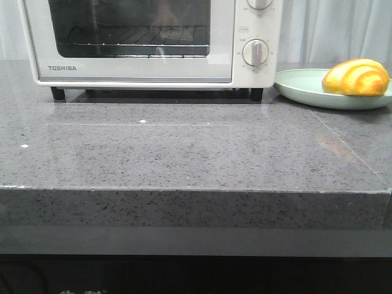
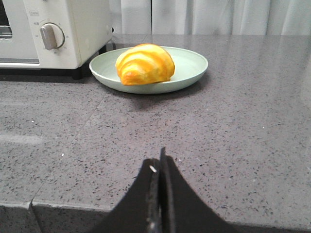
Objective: Put bread in oven
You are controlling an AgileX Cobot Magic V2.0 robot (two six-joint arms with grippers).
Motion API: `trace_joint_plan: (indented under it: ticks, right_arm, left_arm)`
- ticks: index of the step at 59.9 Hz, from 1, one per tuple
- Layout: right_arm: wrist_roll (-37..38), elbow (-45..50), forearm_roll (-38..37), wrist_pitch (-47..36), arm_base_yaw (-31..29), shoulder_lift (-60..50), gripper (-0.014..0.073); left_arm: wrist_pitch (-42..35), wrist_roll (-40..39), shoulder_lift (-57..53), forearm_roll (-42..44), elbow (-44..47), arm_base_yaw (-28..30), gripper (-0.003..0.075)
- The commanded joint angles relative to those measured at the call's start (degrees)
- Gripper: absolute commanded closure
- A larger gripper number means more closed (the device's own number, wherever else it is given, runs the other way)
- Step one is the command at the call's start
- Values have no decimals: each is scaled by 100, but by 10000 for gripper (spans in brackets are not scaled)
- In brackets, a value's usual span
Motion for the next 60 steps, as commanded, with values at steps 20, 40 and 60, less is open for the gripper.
trace_joint_plan:
  ticks: [20, 40, 60]
  right_arm:
    - [-9, -30, 32, -432, -39, -130, 662]
    - [-9, -30, 32, -432, -39, -130, 662]
    - [-9, -30, 32, -432, -39, -130, 662]
  left_arm:
    - [-465, -55, -101, -44, 34, 20, 741]
    - [-465, -55, -101, -44, 34, 20, 741]
    - [-498, -55, -101, 13, 34, 20, 741]
